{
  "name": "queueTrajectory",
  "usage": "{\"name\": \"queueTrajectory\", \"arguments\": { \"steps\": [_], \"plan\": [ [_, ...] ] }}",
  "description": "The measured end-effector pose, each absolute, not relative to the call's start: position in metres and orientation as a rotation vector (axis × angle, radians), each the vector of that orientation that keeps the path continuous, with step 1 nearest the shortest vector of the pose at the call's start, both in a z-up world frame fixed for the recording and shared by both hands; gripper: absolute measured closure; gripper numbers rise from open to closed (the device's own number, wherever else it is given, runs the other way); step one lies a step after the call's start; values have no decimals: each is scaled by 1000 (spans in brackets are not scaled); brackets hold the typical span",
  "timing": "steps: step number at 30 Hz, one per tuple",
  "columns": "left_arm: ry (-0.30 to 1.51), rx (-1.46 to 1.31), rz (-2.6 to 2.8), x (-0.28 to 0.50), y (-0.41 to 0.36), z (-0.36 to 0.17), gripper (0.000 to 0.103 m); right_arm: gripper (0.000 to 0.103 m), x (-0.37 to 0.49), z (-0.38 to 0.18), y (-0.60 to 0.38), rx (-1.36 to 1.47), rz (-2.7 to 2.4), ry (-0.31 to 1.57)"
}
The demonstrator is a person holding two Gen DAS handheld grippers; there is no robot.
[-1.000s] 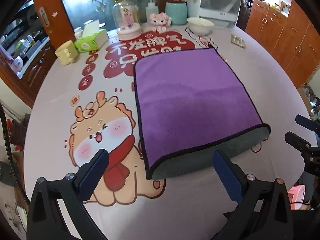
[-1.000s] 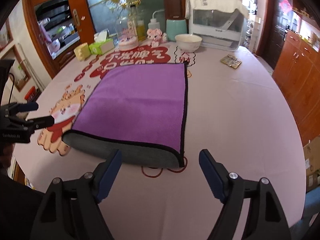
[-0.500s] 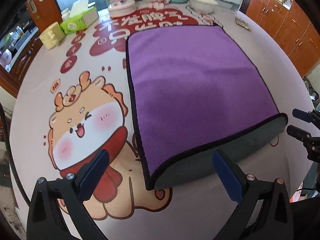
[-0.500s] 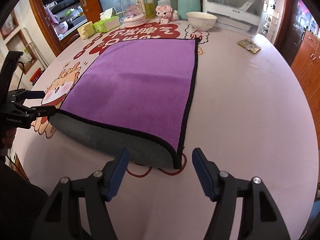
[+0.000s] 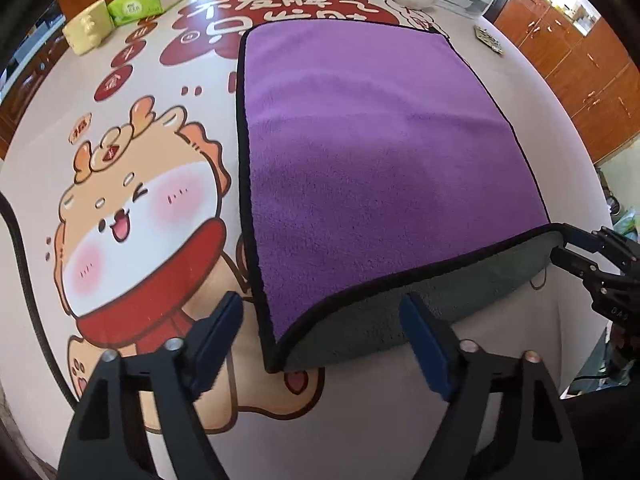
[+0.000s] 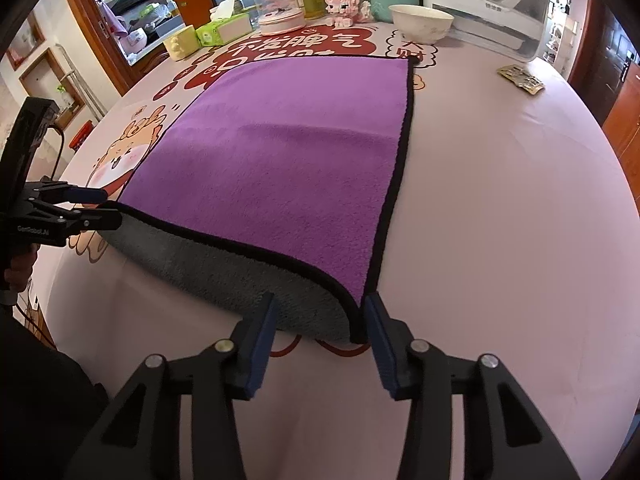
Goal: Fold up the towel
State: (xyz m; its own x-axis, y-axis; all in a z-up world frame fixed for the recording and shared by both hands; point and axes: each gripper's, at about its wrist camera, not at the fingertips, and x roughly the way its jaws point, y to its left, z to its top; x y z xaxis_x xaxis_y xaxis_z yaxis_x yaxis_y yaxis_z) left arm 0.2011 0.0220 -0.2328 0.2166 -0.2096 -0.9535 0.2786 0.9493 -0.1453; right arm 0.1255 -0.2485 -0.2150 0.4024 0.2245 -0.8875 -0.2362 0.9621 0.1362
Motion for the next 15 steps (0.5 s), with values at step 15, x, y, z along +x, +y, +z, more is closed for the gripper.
{"name": "queueTrajectory", "arguments": {
  "steps": [15],
  "plan": [
    [1314, 10, -341, 192, 36, -233, 65, 76, 119, -208, -246, -58, 278, 1093]
  ]
}}
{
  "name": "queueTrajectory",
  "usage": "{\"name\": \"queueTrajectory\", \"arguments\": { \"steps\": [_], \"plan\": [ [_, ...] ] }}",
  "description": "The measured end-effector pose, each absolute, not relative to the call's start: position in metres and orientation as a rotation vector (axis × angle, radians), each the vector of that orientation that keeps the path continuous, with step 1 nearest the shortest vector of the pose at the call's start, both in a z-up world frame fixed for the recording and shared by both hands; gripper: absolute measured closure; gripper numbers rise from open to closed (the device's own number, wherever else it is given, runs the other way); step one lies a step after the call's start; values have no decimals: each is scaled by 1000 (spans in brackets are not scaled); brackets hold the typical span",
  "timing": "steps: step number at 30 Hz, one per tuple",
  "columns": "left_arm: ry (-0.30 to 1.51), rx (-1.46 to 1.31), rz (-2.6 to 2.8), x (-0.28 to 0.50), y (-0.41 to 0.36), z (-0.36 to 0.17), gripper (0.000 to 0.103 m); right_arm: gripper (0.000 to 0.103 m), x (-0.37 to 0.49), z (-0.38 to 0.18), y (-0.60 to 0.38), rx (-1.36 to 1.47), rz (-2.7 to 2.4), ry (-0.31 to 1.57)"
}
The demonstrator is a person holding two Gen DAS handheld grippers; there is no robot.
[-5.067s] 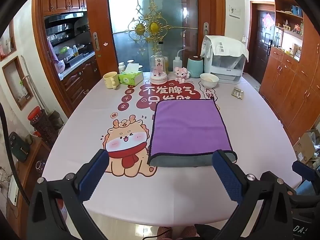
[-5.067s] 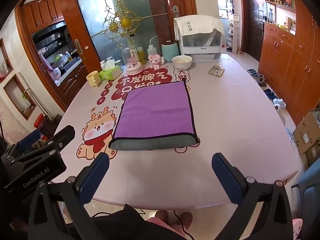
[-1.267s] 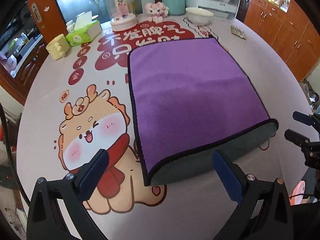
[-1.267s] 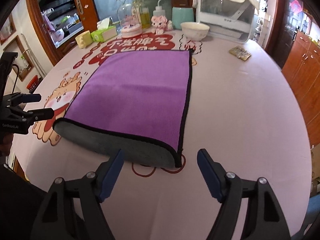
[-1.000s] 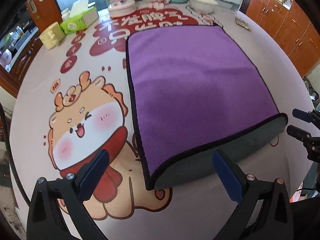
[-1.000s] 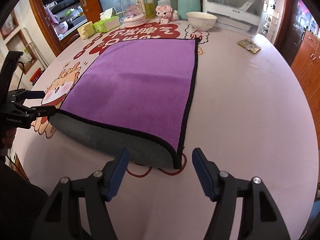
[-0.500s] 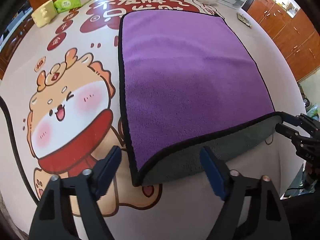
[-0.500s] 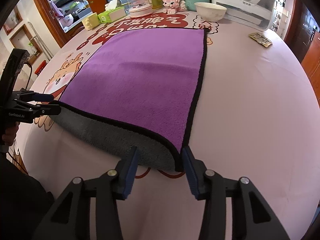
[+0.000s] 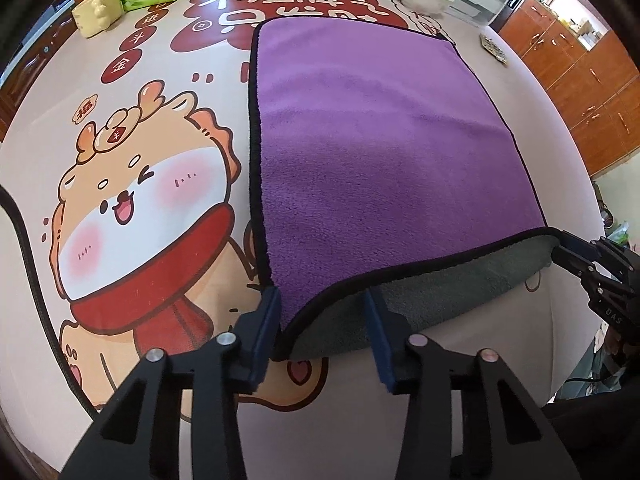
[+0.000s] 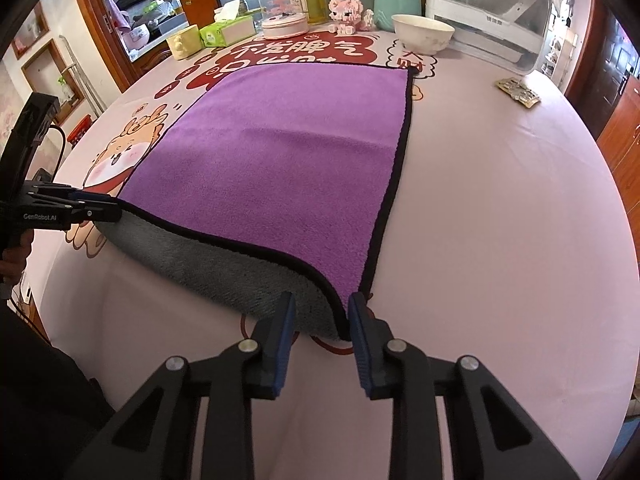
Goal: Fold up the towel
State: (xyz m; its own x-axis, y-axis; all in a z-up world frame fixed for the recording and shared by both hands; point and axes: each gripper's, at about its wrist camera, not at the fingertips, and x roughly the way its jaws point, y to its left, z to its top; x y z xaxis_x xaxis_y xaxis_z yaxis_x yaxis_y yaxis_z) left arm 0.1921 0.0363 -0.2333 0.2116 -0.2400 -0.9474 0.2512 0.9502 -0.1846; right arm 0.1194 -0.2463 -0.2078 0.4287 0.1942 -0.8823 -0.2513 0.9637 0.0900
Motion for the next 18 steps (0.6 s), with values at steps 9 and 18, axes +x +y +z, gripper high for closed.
{"name": "queueTrajectory", "arguments": {
  "steps": [9, 18],
  "plan": [
    [1321, 17, -337, 190, 38, -234, 86, 85, 118, -207, -244, -81, 271, 1093],
    [1322, 18, -334, 189, 37, -235, 95, 98, 120, -211, -240, -103, 264, 1111]
  ]
}}
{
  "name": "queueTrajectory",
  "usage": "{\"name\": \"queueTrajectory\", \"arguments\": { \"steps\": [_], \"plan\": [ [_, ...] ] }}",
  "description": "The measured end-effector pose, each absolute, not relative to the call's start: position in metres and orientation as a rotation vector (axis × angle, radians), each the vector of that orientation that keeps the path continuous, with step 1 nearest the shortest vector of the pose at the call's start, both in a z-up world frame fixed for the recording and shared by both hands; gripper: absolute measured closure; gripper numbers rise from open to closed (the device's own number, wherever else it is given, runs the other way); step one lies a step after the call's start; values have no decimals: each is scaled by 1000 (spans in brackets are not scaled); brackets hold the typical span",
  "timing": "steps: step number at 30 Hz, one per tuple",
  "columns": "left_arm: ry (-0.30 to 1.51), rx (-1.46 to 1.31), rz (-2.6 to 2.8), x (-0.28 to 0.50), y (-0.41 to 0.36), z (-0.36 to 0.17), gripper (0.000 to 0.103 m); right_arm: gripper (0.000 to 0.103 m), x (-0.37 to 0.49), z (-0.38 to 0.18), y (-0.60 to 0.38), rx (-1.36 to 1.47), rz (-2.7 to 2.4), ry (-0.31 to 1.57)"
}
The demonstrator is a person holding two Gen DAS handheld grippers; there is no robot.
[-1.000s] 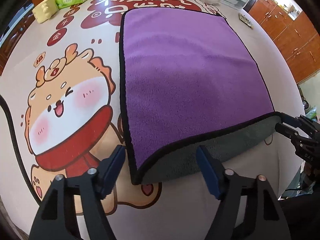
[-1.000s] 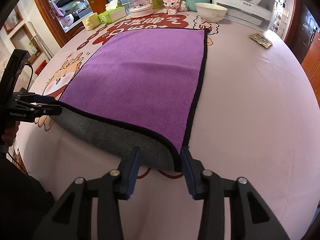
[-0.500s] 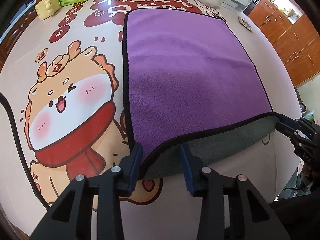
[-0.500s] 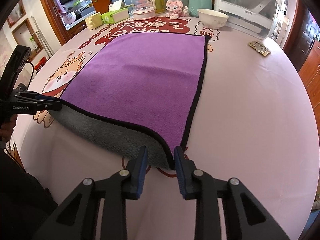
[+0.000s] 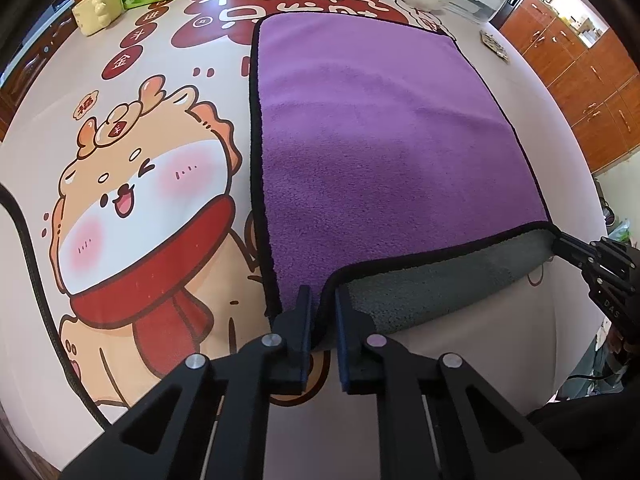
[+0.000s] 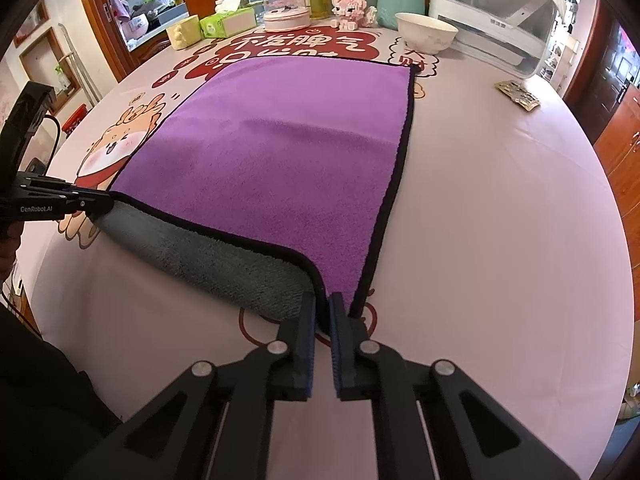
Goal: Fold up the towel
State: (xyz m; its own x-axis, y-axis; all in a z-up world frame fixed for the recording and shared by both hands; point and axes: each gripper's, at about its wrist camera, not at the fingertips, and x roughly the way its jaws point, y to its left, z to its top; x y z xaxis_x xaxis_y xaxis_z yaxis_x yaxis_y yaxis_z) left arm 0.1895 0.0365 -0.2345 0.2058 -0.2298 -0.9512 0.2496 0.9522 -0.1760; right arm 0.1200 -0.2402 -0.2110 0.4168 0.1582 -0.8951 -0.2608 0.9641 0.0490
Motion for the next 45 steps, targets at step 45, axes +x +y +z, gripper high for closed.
{"name": "queueTrajectory", "arguments": {
  "steps": [45],
  "plan": [
    [817, 146, -345, 271, 23, -78, 99, 99, 195, -88, -246, -214, 157, 746]
  ]
}}
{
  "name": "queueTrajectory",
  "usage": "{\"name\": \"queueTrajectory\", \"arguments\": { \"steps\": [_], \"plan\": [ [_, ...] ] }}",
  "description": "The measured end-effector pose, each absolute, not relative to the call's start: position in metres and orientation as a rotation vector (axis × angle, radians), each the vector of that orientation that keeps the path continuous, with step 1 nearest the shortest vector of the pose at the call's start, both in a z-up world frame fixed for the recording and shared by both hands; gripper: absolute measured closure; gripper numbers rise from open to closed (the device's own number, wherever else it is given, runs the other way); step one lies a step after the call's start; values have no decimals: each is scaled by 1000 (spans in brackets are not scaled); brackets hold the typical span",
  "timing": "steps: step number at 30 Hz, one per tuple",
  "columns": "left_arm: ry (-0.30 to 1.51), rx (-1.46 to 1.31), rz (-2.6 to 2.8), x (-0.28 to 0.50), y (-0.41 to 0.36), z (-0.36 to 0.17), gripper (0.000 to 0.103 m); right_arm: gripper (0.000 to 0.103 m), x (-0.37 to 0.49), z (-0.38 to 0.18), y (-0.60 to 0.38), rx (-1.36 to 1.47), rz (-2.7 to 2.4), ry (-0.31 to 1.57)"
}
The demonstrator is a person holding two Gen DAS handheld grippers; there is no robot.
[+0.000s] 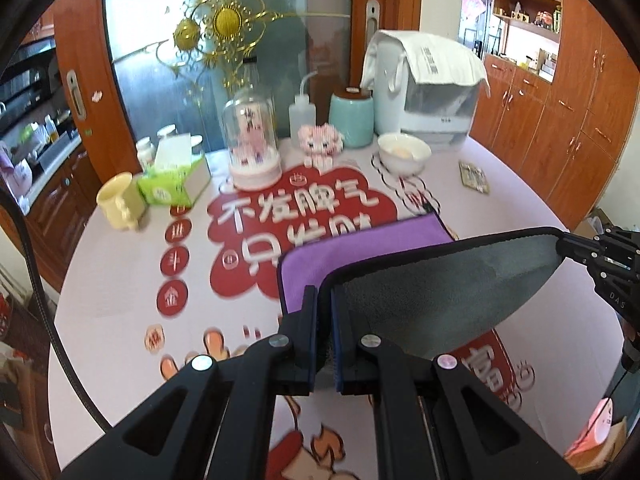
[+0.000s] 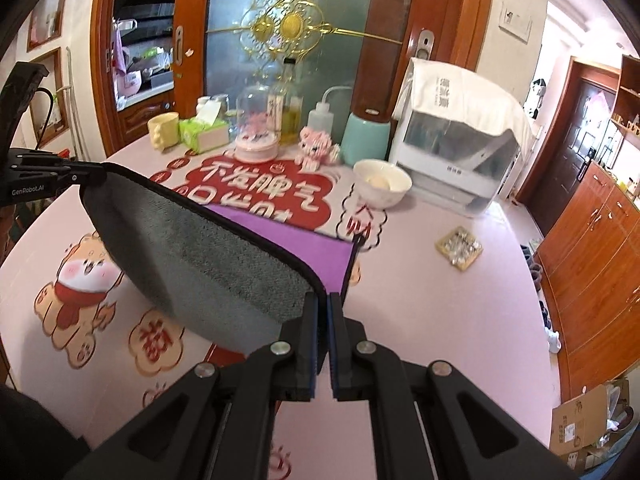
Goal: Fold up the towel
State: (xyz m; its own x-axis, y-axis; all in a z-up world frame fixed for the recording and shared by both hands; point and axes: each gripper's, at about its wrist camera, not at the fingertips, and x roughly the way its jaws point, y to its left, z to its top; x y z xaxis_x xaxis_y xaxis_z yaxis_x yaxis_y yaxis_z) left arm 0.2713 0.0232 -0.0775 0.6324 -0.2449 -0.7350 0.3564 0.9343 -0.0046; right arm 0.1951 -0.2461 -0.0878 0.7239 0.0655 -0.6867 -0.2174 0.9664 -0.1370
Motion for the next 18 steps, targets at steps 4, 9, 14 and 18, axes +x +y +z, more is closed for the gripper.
{"name": "queueTrajectory", "arguments": {
  "steps": [4, 9, 14, 18],
  "plan": [
    [790, 145, -329, 292, 17, -77, 99, 99, 217, -88, -252, -206, 142, 720],
    [778, 137, -304, 318, 10, -86, 99, 99, 250, -94, -260, -193, 131, 699],
    [790, 111, -258, 347, 5, -100, 99, 99, 286, -107, -266, -180, 133, 694],
    [811, 77, -227, 368, 4, -114, 99, 99, 313, -122, -266, -178, 142, 701]
  ]
}}
